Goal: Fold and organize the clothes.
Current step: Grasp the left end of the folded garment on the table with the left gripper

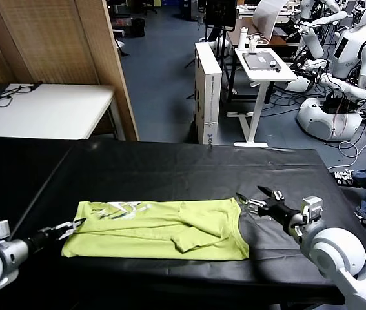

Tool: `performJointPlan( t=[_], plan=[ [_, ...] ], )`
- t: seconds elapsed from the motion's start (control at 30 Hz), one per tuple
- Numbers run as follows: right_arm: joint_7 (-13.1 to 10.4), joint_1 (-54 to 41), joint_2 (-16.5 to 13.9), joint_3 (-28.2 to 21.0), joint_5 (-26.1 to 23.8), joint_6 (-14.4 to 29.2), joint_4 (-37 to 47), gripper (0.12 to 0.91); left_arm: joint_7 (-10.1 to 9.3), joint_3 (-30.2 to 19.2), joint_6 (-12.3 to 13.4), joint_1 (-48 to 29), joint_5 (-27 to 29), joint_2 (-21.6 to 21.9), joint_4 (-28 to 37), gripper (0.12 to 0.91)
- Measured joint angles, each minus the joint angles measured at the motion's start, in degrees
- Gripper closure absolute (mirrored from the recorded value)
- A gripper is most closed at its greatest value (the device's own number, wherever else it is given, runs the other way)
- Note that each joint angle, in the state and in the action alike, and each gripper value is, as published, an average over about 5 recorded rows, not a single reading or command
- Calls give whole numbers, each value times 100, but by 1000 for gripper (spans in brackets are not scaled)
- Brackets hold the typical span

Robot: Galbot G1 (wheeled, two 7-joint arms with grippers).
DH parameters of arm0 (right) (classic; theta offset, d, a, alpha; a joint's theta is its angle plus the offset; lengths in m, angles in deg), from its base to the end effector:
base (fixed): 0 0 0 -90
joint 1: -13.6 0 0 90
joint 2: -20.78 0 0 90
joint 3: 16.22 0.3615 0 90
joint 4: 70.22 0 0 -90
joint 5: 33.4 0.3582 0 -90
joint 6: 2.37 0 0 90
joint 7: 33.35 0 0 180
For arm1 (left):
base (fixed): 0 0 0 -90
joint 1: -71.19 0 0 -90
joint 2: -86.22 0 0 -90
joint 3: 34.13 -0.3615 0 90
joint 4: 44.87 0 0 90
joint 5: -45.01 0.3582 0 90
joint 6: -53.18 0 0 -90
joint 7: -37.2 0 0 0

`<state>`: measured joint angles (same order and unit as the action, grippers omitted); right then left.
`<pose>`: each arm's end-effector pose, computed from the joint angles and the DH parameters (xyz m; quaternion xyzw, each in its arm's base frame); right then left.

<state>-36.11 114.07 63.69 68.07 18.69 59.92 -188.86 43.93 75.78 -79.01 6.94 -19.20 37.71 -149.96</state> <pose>0.2800 -0.1177 -0.2065 0.2020 -0.9586 -0.0162 0.1999 0.2395 0.2659 -0.2520 -0.0777 -0.9146 0.1892 0.3488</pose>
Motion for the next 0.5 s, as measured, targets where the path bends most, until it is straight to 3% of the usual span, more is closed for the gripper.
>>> performJointPlan(
  t=[0.5],
  plan=[
    [-4, 4, -26, -33, -6, -15, -18, 118, 21, -217, 25, -75, 77, -242, -29, 123]
  ],
)
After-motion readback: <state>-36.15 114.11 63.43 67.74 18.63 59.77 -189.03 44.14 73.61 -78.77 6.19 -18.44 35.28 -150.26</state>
